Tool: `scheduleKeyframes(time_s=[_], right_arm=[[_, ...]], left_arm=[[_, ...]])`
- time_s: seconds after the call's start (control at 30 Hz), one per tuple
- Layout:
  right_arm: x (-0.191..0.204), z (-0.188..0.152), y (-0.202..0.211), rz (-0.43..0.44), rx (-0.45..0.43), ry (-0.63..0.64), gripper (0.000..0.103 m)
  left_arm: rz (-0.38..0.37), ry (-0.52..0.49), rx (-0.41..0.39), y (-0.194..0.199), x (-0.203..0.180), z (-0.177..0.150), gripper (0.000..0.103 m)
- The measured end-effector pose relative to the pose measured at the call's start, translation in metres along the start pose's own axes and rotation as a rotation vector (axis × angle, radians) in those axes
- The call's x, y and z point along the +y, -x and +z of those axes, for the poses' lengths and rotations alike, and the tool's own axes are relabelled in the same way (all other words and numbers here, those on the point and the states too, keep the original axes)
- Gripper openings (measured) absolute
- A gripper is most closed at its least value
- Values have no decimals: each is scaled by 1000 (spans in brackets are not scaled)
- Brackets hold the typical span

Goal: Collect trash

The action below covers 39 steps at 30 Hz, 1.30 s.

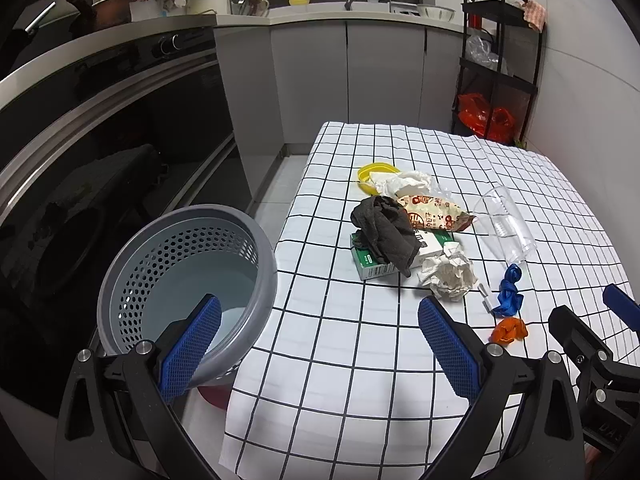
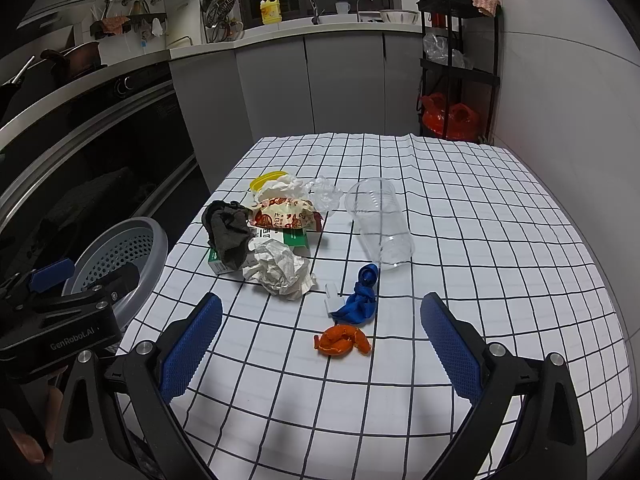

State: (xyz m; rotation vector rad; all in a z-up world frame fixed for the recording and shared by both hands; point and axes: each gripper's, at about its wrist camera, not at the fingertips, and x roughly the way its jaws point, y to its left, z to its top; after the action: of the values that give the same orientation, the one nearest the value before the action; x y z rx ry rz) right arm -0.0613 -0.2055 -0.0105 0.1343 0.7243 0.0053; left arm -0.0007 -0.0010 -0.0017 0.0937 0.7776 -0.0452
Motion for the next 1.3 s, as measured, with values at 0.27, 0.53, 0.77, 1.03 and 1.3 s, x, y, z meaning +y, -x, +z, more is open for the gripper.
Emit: scheduleKeyframes(time_s=[0.27,0.53,0.77,1.03,1.3], right_arm=[[-1,-1,-1,1,1,-2,95],[-1,-1,-1,1,4,-4,95],[-1,-1,-1,2,5,-3,95],[-2,0,-1,3,5,-4,95],[-1,-1,-1,7,3,-3,95]], left_arm=[[-4,-2,1,-1,-1,0,97],[-8,-1,-3,0,-1,0,97],[-5,-3,-3,0,-1,0,97],[-8,-3,-1,0,-1,0,97],[-12,7,0,-1,1,0,97]])
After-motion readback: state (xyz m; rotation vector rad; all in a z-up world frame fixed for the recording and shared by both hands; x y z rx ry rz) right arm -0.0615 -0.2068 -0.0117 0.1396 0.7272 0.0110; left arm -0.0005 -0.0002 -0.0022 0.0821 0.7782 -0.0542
